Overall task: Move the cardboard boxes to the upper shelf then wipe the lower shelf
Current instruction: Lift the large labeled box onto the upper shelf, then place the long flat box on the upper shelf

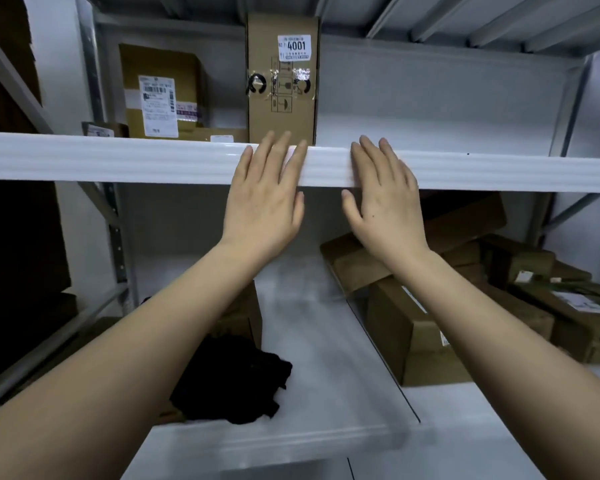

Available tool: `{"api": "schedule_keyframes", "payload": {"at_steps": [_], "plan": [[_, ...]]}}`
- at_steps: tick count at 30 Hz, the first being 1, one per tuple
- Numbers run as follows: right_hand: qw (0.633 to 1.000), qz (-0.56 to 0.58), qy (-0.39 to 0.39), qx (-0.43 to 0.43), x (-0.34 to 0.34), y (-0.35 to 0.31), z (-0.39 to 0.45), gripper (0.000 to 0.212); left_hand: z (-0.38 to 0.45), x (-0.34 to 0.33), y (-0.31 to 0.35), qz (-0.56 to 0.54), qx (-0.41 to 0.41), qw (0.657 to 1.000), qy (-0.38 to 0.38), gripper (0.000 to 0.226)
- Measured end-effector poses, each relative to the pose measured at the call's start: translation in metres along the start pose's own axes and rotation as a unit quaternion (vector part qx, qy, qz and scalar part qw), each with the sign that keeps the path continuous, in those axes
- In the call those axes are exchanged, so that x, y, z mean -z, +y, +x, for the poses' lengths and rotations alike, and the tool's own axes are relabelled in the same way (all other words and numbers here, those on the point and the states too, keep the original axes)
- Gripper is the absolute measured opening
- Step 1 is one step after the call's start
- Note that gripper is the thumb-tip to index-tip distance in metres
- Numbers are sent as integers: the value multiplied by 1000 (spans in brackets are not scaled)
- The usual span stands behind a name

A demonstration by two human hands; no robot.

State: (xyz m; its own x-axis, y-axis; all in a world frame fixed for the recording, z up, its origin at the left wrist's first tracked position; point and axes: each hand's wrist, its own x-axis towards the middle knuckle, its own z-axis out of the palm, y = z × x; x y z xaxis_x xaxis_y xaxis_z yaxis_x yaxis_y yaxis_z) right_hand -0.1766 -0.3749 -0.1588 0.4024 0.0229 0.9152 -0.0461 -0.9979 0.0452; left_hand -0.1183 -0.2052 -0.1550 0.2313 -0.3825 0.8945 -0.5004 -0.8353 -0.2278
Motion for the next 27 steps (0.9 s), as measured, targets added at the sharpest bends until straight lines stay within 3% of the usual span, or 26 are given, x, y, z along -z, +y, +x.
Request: {"api": "schedule_keyframes", "payload": {"at_steps": [6,19,23,27], "plan": [[997,-34,-64,4,-10,-10,-50,68,-45,-15,15,6,-24,998,-61,72],[979,-46,-190,-52,-41,24,-111,65,-87,-70,65,-77,-15,976,-204,70],[970,-28,-222,-90,-60,54,-117,64,-85,-96,85,-161,55,947,-274,70],[959,0,-252,-133,-80,85,-118,66,-74,-123,102,-268,162,877,-363,69]]}}
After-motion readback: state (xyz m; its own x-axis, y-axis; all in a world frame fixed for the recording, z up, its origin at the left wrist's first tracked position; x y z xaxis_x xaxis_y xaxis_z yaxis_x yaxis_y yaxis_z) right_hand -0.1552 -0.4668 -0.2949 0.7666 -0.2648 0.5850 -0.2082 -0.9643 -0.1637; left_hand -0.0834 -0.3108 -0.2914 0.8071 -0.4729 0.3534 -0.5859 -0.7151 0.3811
